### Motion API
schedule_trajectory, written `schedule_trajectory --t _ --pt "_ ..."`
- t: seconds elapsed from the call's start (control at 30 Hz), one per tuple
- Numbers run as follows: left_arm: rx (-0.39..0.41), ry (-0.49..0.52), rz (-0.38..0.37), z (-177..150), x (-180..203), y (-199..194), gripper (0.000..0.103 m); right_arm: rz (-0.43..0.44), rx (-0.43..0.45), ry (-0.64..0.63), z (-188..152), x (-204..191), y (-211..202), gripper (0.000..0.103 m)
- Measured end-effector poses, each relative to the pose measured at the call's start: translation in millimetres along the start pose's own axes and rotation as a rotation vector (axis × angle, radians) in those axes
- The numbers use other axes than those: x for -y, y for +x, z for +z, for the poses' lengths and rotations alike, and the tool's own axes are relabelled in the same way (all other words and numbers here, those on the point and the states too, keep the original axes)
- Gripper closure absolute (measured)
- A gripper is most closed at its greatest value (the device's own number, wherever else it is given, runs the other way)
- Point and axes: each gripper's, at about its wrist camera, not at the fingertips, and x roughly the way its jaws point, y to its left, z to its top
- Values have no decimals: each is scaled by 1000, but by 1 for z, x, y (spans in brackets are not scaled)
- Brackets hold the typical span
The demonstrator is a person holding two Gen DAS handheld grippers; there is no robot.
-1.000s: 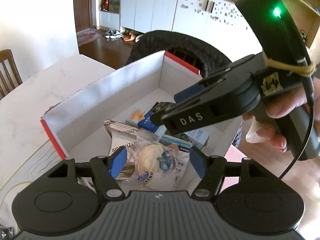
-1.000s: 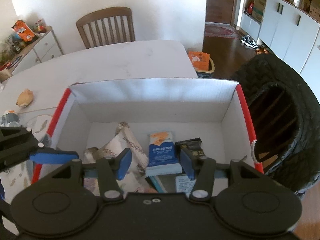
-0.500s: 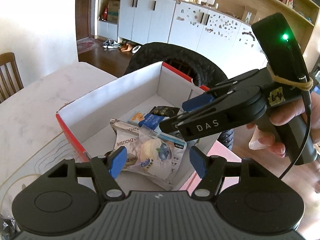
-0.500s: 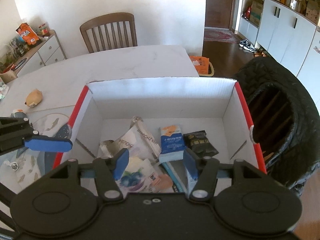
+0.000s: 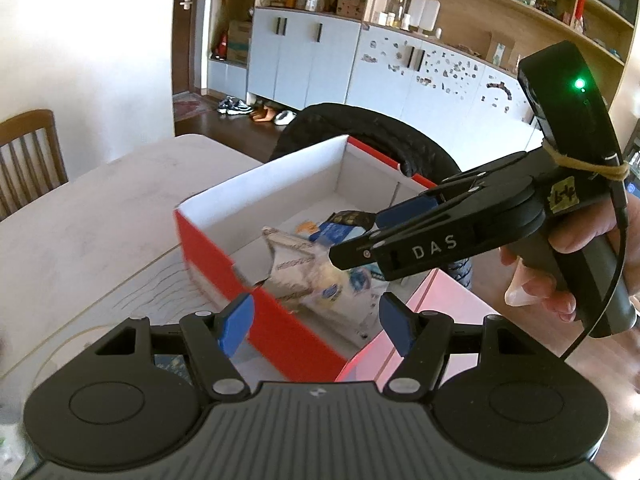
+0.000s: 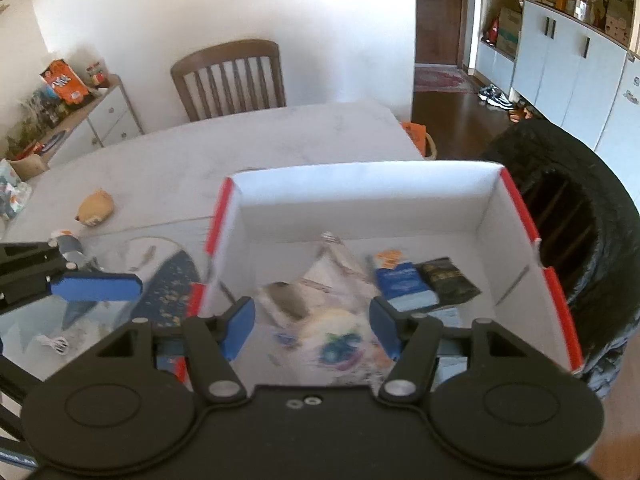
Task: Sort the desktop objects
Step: 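Withdraw both tools from the box back to the table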
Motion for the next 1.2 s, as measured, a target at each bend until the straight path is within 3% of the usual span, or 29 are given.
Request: schedule_trajectory --t 0.13,0.37,0.5,0.7,0.9,1.03,1.2 --pt "23 -18 16 -13 -14 -23 28 23 16 -18 4 -28 -3 40" --pt "38 -64 52 -38 -43 -58 27 71 23 -49 8 -72 2 39" --pt "37 -81 91 -55 -59 -74 22 90 13 -70 6 -98 12 34" --pt "37 -120 169 -81 -85 -96 21 102 -4 -100 3 -134 29 30" --pt "21 -169 246 -102 -107 -106 16 117 -11 -139 3 -163 45 27" --pt "20 -197 295 -117 -118 -107 0 134 -26 -164 2 -180 58 26" --pt "19 -248 345 -133 -129 -106 0 135 -37 -216 2 -200 72 26"
